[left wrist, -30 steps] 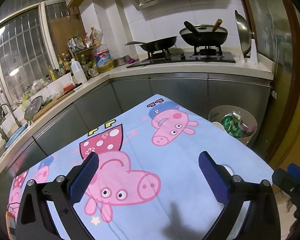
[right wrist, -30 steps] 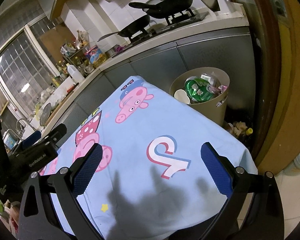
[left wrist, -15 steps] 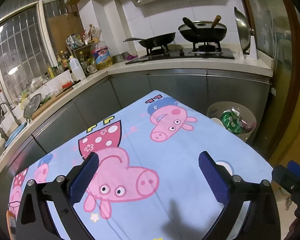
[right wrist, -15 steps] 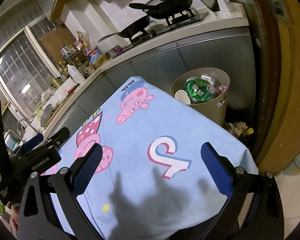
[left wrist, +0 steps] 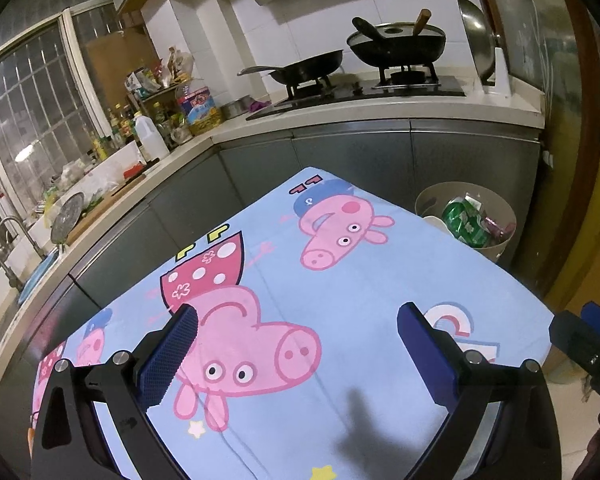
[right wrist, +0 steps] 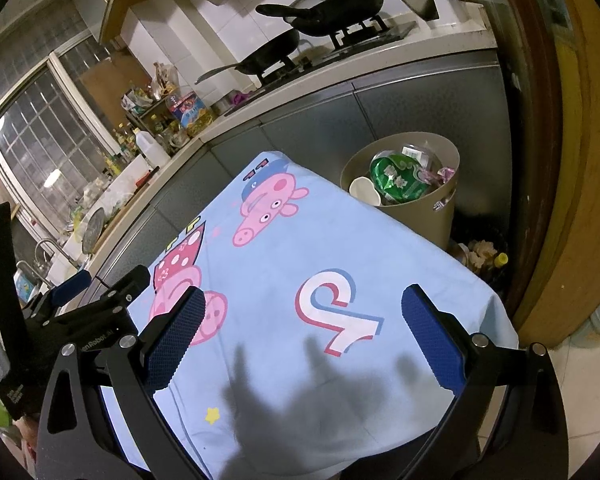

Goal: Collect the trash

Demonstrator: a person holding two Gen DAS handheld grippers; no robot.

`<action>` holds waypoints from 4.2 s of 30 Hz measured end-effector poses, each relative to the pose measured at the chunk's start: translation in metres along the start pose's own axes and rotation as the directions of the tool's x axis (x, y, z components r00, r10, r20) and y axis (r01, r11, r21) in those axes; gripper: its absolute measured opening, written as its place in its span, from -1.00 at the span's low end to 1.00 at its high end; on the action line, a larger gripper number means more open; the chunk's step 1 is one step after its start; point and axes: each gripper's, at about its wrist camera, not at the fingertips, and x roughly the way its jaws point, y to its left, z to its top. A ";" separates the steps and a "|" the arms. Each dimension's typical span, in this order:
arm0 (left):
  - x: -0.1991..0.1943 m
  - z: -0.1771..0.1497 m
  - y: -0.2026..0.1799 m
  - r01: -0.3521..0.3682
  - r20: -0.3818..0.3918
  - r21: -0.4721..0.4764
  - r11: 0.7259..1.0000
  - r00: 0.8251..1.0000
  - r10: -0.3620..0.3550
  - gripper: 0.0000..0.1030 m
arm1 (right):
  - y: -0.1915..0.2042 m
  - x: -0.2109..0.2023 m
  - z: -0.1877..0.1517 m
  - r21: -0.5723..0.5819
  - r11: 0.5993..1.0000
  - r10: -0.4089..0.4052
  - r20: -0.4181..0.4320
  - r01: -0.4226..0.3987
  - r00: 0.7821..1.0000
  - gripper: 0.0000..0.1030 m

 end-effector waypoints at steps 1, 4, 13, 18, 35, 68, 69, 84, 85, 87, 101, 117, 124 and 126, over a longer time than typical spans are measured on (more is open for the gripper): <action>0.000 0.000 0.000 0.002 0.000 -0.001 1.000 1.000 -0.002 0.93 | 0.000 0.000 0.000 -0.001 1.000 -0.001 0.001 0.001 1.000 0.89; 0.000 -0.001 -0.001 0.003 0.000 0.005 1.000 1.000 -0.003 0.93 | 0.001 0.000 -0.001 0.001 1.000 0.001 -0.001 -0.001 1.000 0.89; 0.003 -0.004 -0.003 0.010 -0.016 0.009 1.000 1.000 -0.010 0.93 | 0.001 0.000 -0.004 0.005 1.000 -0.002 -0.003 0.002 1.000 0.89; 0.006 -0.005 -0.003 0.018 -0.024 0.013 1.000 1.000 -0.017 0.93 | 0.001 0.000 -0.005 0.006 1.000 -0.002 -0.004 0.002 1.000 0.89; 0.010 -0.006 -0.005 0.026 -0.042 0.022 0.999 0.999 -0.025 0.93 | -0.002 0.002 -0.010 0.014 1.000 -0.003 -0.008 0.003 1.000 0.89; 0.012 -0.006 -0.008 0.027 -0.047 0.028 0.999 0.999 -0.026 0.93 | -0.005 0.004 -0.009 0.020 1.000 -0.002 -0.013 0.002 1.000 0.89; 0.012 -0.006 -0.008 0.027 -0.047 0.028 0.999 0.999 -0.026 0.93 | -0.005 0.004 -0.010 0.020 1.000 -0.002 -0.013 0.002 1.000 0.89; 0.012 -0.013 -0.004 0.110 -0.040 -0.031 0.993 0.993 -0.111 0.93 | 0.002 -0.008 -0.021 -0.055 0.997 -0.042 0.060 0.046 0.997 0.89; 0.010 -0.014 -0.002 0.116 -0.034 -0.042 0.992 0.992 -0.118 0.93 | 0.003 -0.010 -0.021 -0.060 0.997 -0.046 0.070 0.050 0.997 0.89; 0.007 -0.013 0.001 0.125 -0.024 -0.052 0.991 0.992 -0.126 0.93 | 0.007 -0.014 -0.024 -0.073 0.996 -0.051 0.086 0.057 0.995 0.89; 0.003 -0.007 0.007 0.126 -0.001 -0.044 0.991 0.992 -0.126 0.93 | 0.010 -0.019 -0.016 -0.069 0.996 -0.054 0.092 0.060 0.994 0.89; 0.004 -0.007 0.011 0.126 -0.004 -0.046 0.991 0.992 -0.126 0.93 | 0.013 -0.020 -0.017 -0.065 0.996 -0.054 0.085 0.059 0.995 0.89; 0.006 -0.009 0.014 0.147 -0.010 -0.050 0.988 0.989 -0.148 0.93 | 0.016 -0.020 -0.020 -0.066 0.996 -0.054 0.081 0.059 0.995 0.89; 0.008 -0.010 0.016 0.151 -0.017 -0.053 0.987 0.988 -0.152 0.93 | 0.015 -0.020 -0.019 -0.064 0.996 -0.054 0.082 0.060 0.995 0.89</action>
